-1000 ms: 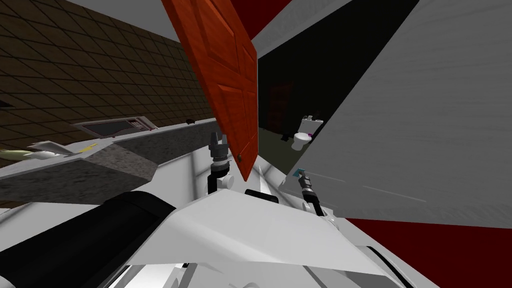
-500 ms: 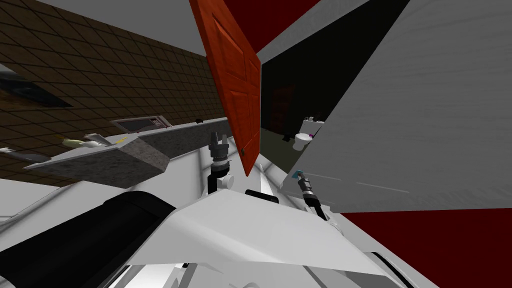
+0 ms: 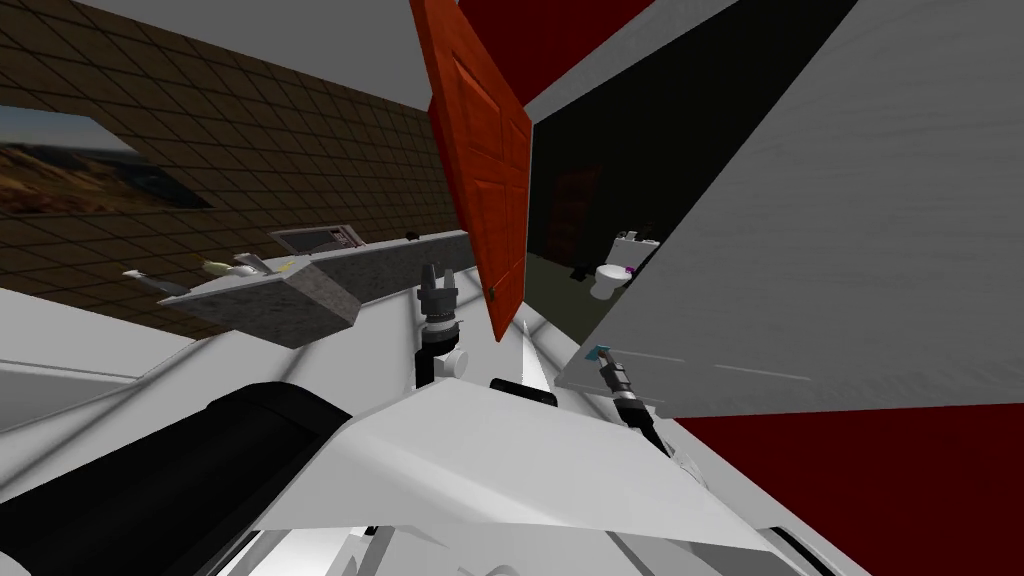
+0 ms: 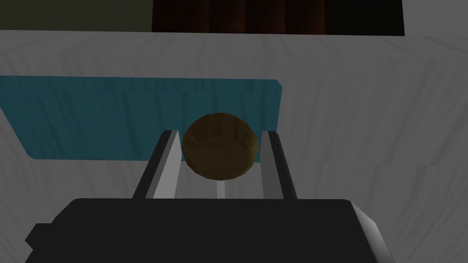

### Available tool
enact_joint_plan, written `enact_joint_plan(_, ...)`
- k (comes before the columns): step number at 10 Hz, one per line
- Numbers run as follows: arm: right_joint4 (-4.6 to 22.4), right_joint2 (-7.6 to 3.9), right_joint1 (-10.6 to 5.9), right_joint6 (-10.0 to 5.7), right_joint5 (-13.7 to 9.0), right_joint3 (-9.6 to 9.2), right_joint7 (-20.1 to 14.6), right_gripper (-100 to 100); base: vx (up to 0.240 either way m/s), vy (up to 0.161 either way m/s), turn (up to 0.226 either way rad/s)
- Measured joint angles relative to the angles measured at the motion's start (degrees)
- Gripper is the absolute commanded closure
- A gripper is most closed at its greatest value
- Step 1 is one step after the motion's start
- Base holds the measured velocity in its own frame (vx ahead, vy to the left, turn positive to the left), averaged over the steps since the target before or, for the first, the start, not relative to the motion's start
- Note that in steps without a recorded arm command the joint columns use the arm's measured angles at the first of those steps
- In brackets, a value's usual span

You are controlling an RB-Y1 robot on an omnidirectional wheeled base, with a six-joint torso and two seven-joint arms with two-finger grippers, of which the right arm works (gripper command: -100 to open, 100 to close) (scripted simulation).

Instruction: Pull the door open

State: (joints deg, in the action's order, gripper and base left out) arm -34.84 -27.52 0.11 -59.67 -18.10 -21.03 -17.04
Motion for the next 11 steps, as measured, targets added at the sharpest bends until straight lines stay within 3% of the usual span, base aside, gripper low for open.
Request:
enact_joint_plan(3, -0.8, -1.48, 1.76, -1.39, 0.1, -1.71, -0.9, 100, -0.168, -0.054, 0.067)
enact_joint_plan(7, -1.6, -3.68, 3.95, -5.15, 0.5, -4.53, -2.1, 100, -0.155, -0.075, 0.070)
enact_joint_plan(10, -0.6, -4.71, 4.58, -8.00, 0.8, -6.37, -3.2, 100, -0.111, -0.071, 0.052)
enact_joint_plan(11, -0.6, -4.71, 4.73, -8.12, 0.9, -6.55, -3.2, 100, 0.000, -0.008, 0.188)
